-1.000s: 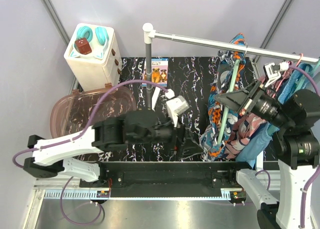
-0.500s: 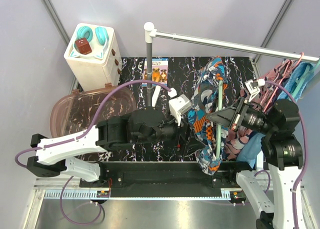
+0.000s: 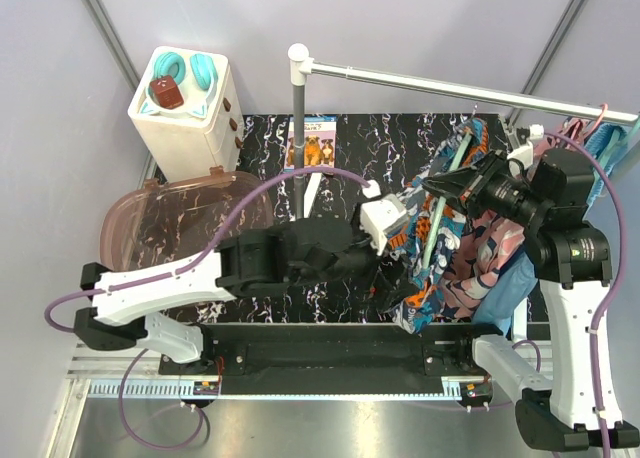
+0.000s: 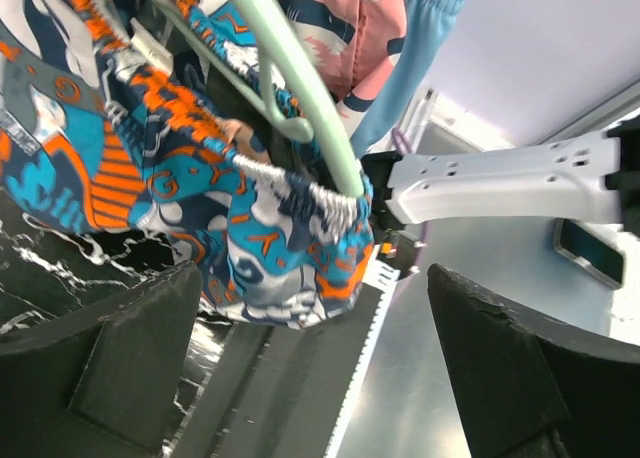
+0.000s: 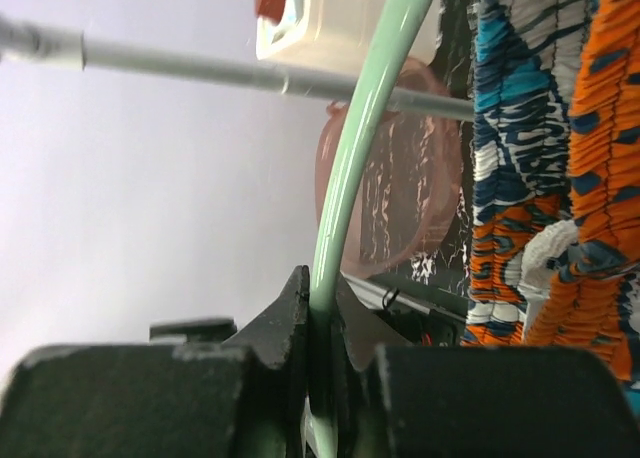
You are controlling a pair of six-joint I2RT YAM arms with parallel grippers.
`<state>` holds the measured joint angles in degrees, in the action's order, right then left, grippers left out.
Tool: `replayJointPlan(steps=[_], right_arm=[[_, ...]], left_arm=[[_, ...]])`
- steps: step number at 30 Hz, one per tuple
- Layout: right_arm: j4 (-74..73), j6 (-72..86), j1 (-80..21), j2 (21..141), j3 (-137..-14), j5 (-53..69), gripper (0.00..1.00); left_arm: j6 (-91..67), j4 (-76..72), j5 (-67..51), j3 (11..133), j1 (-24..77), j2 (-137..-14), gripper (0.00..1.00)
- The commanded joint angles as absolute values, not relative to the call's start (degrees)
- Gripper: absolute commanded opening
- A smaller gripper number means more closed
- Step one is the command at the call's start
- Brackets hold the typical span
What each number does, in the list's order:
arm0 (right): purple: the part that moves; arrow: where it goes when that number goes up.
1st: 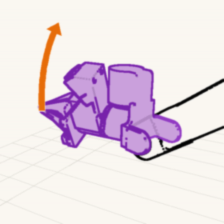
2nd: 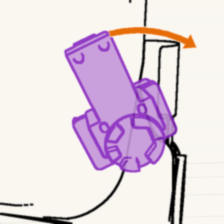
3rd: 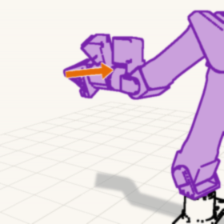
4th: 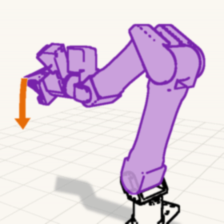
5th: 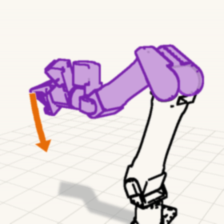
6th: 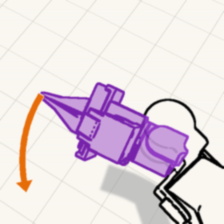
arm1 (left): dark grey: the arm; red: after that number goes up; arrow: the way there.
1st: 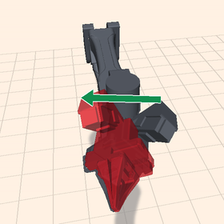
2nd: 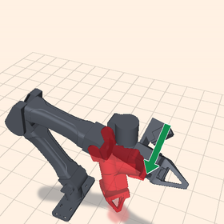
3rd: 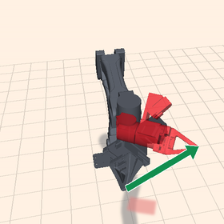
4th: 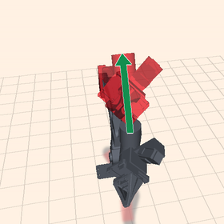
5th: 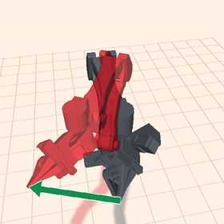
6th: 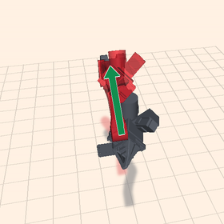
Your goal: Remove the shorts from the hanger
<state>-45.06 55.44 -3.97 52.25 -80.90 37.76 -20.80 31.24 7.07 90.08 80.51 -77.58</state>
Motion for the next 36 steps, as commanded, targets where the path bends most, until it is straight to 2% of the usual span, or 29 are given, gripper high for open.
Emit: replayJointPlan(steps=[1, 9, 13, 16, 17, 22, 23, 24, 29, 36], right_arm=[[-46.58, 64.22, -3.87, 50.28, -82.62, 28.67, 0.0], [-47.9, 73.73, -3.96, 50.36, -83.23, 22.59, 0.0], [-46.94, 76.9, -3.87, 49.4, -81.66, 20.83, 0.0], [-44.13, 79.97, -3.96, 48.61, -80.69, 21.27, 0.0], [-43.86, 80.94, -3.96, 48.43, -80.77, 21.01, 0.0], [-43.6, 85.07, -3.96, 46.76, -80.6, 18.72, 0.0], [-43.33, 86.12, -3.87, 46.58, -80.51, 18.81, 0.0], [-42.9, 86.48, -3.87, 46.5, -80.51, 18.81, 0.0], [-42.19, 87.36, -3.95, 46.14, -80.6, 18.28, 0.0], [-39.47, 88.07, -3.96, 46.32, -79.9, 24.75, 0.0]], left_arm=[[-13.55, 32.6, 3.96, 93.69, 80.51, -81.12, 0.99], [-11.95, 34.28, 5.71, 90.53, 79.63, -82.71, 0.98], [-11.69, 33.23, 4.75, 88.07, 79.28, -82.71, 0.9], [-12.48, 32.43, 5.01, 86.14, 78.58, -82.44, 0.7], [-13.09, 31.82, 5.97, 85.61, 78.4, -81.83, 0.6], [-17.31, 27.78, 6.15, 79.99, 78.05, -78.49, 0.41], [-17.84, 25.77, 5.28, 79.11, 77.96, -77.09, 0.35], [-18.97, 24.88, 4.84, 77.36, 77.96, -76.47, 0.25], [-22.76, 21.71, 6.32, 72.43, 77.96, -72.52, 0.0], [-32.31, 23.98, 16.07, 68.12, 75.78, -66.71, 0.0]])
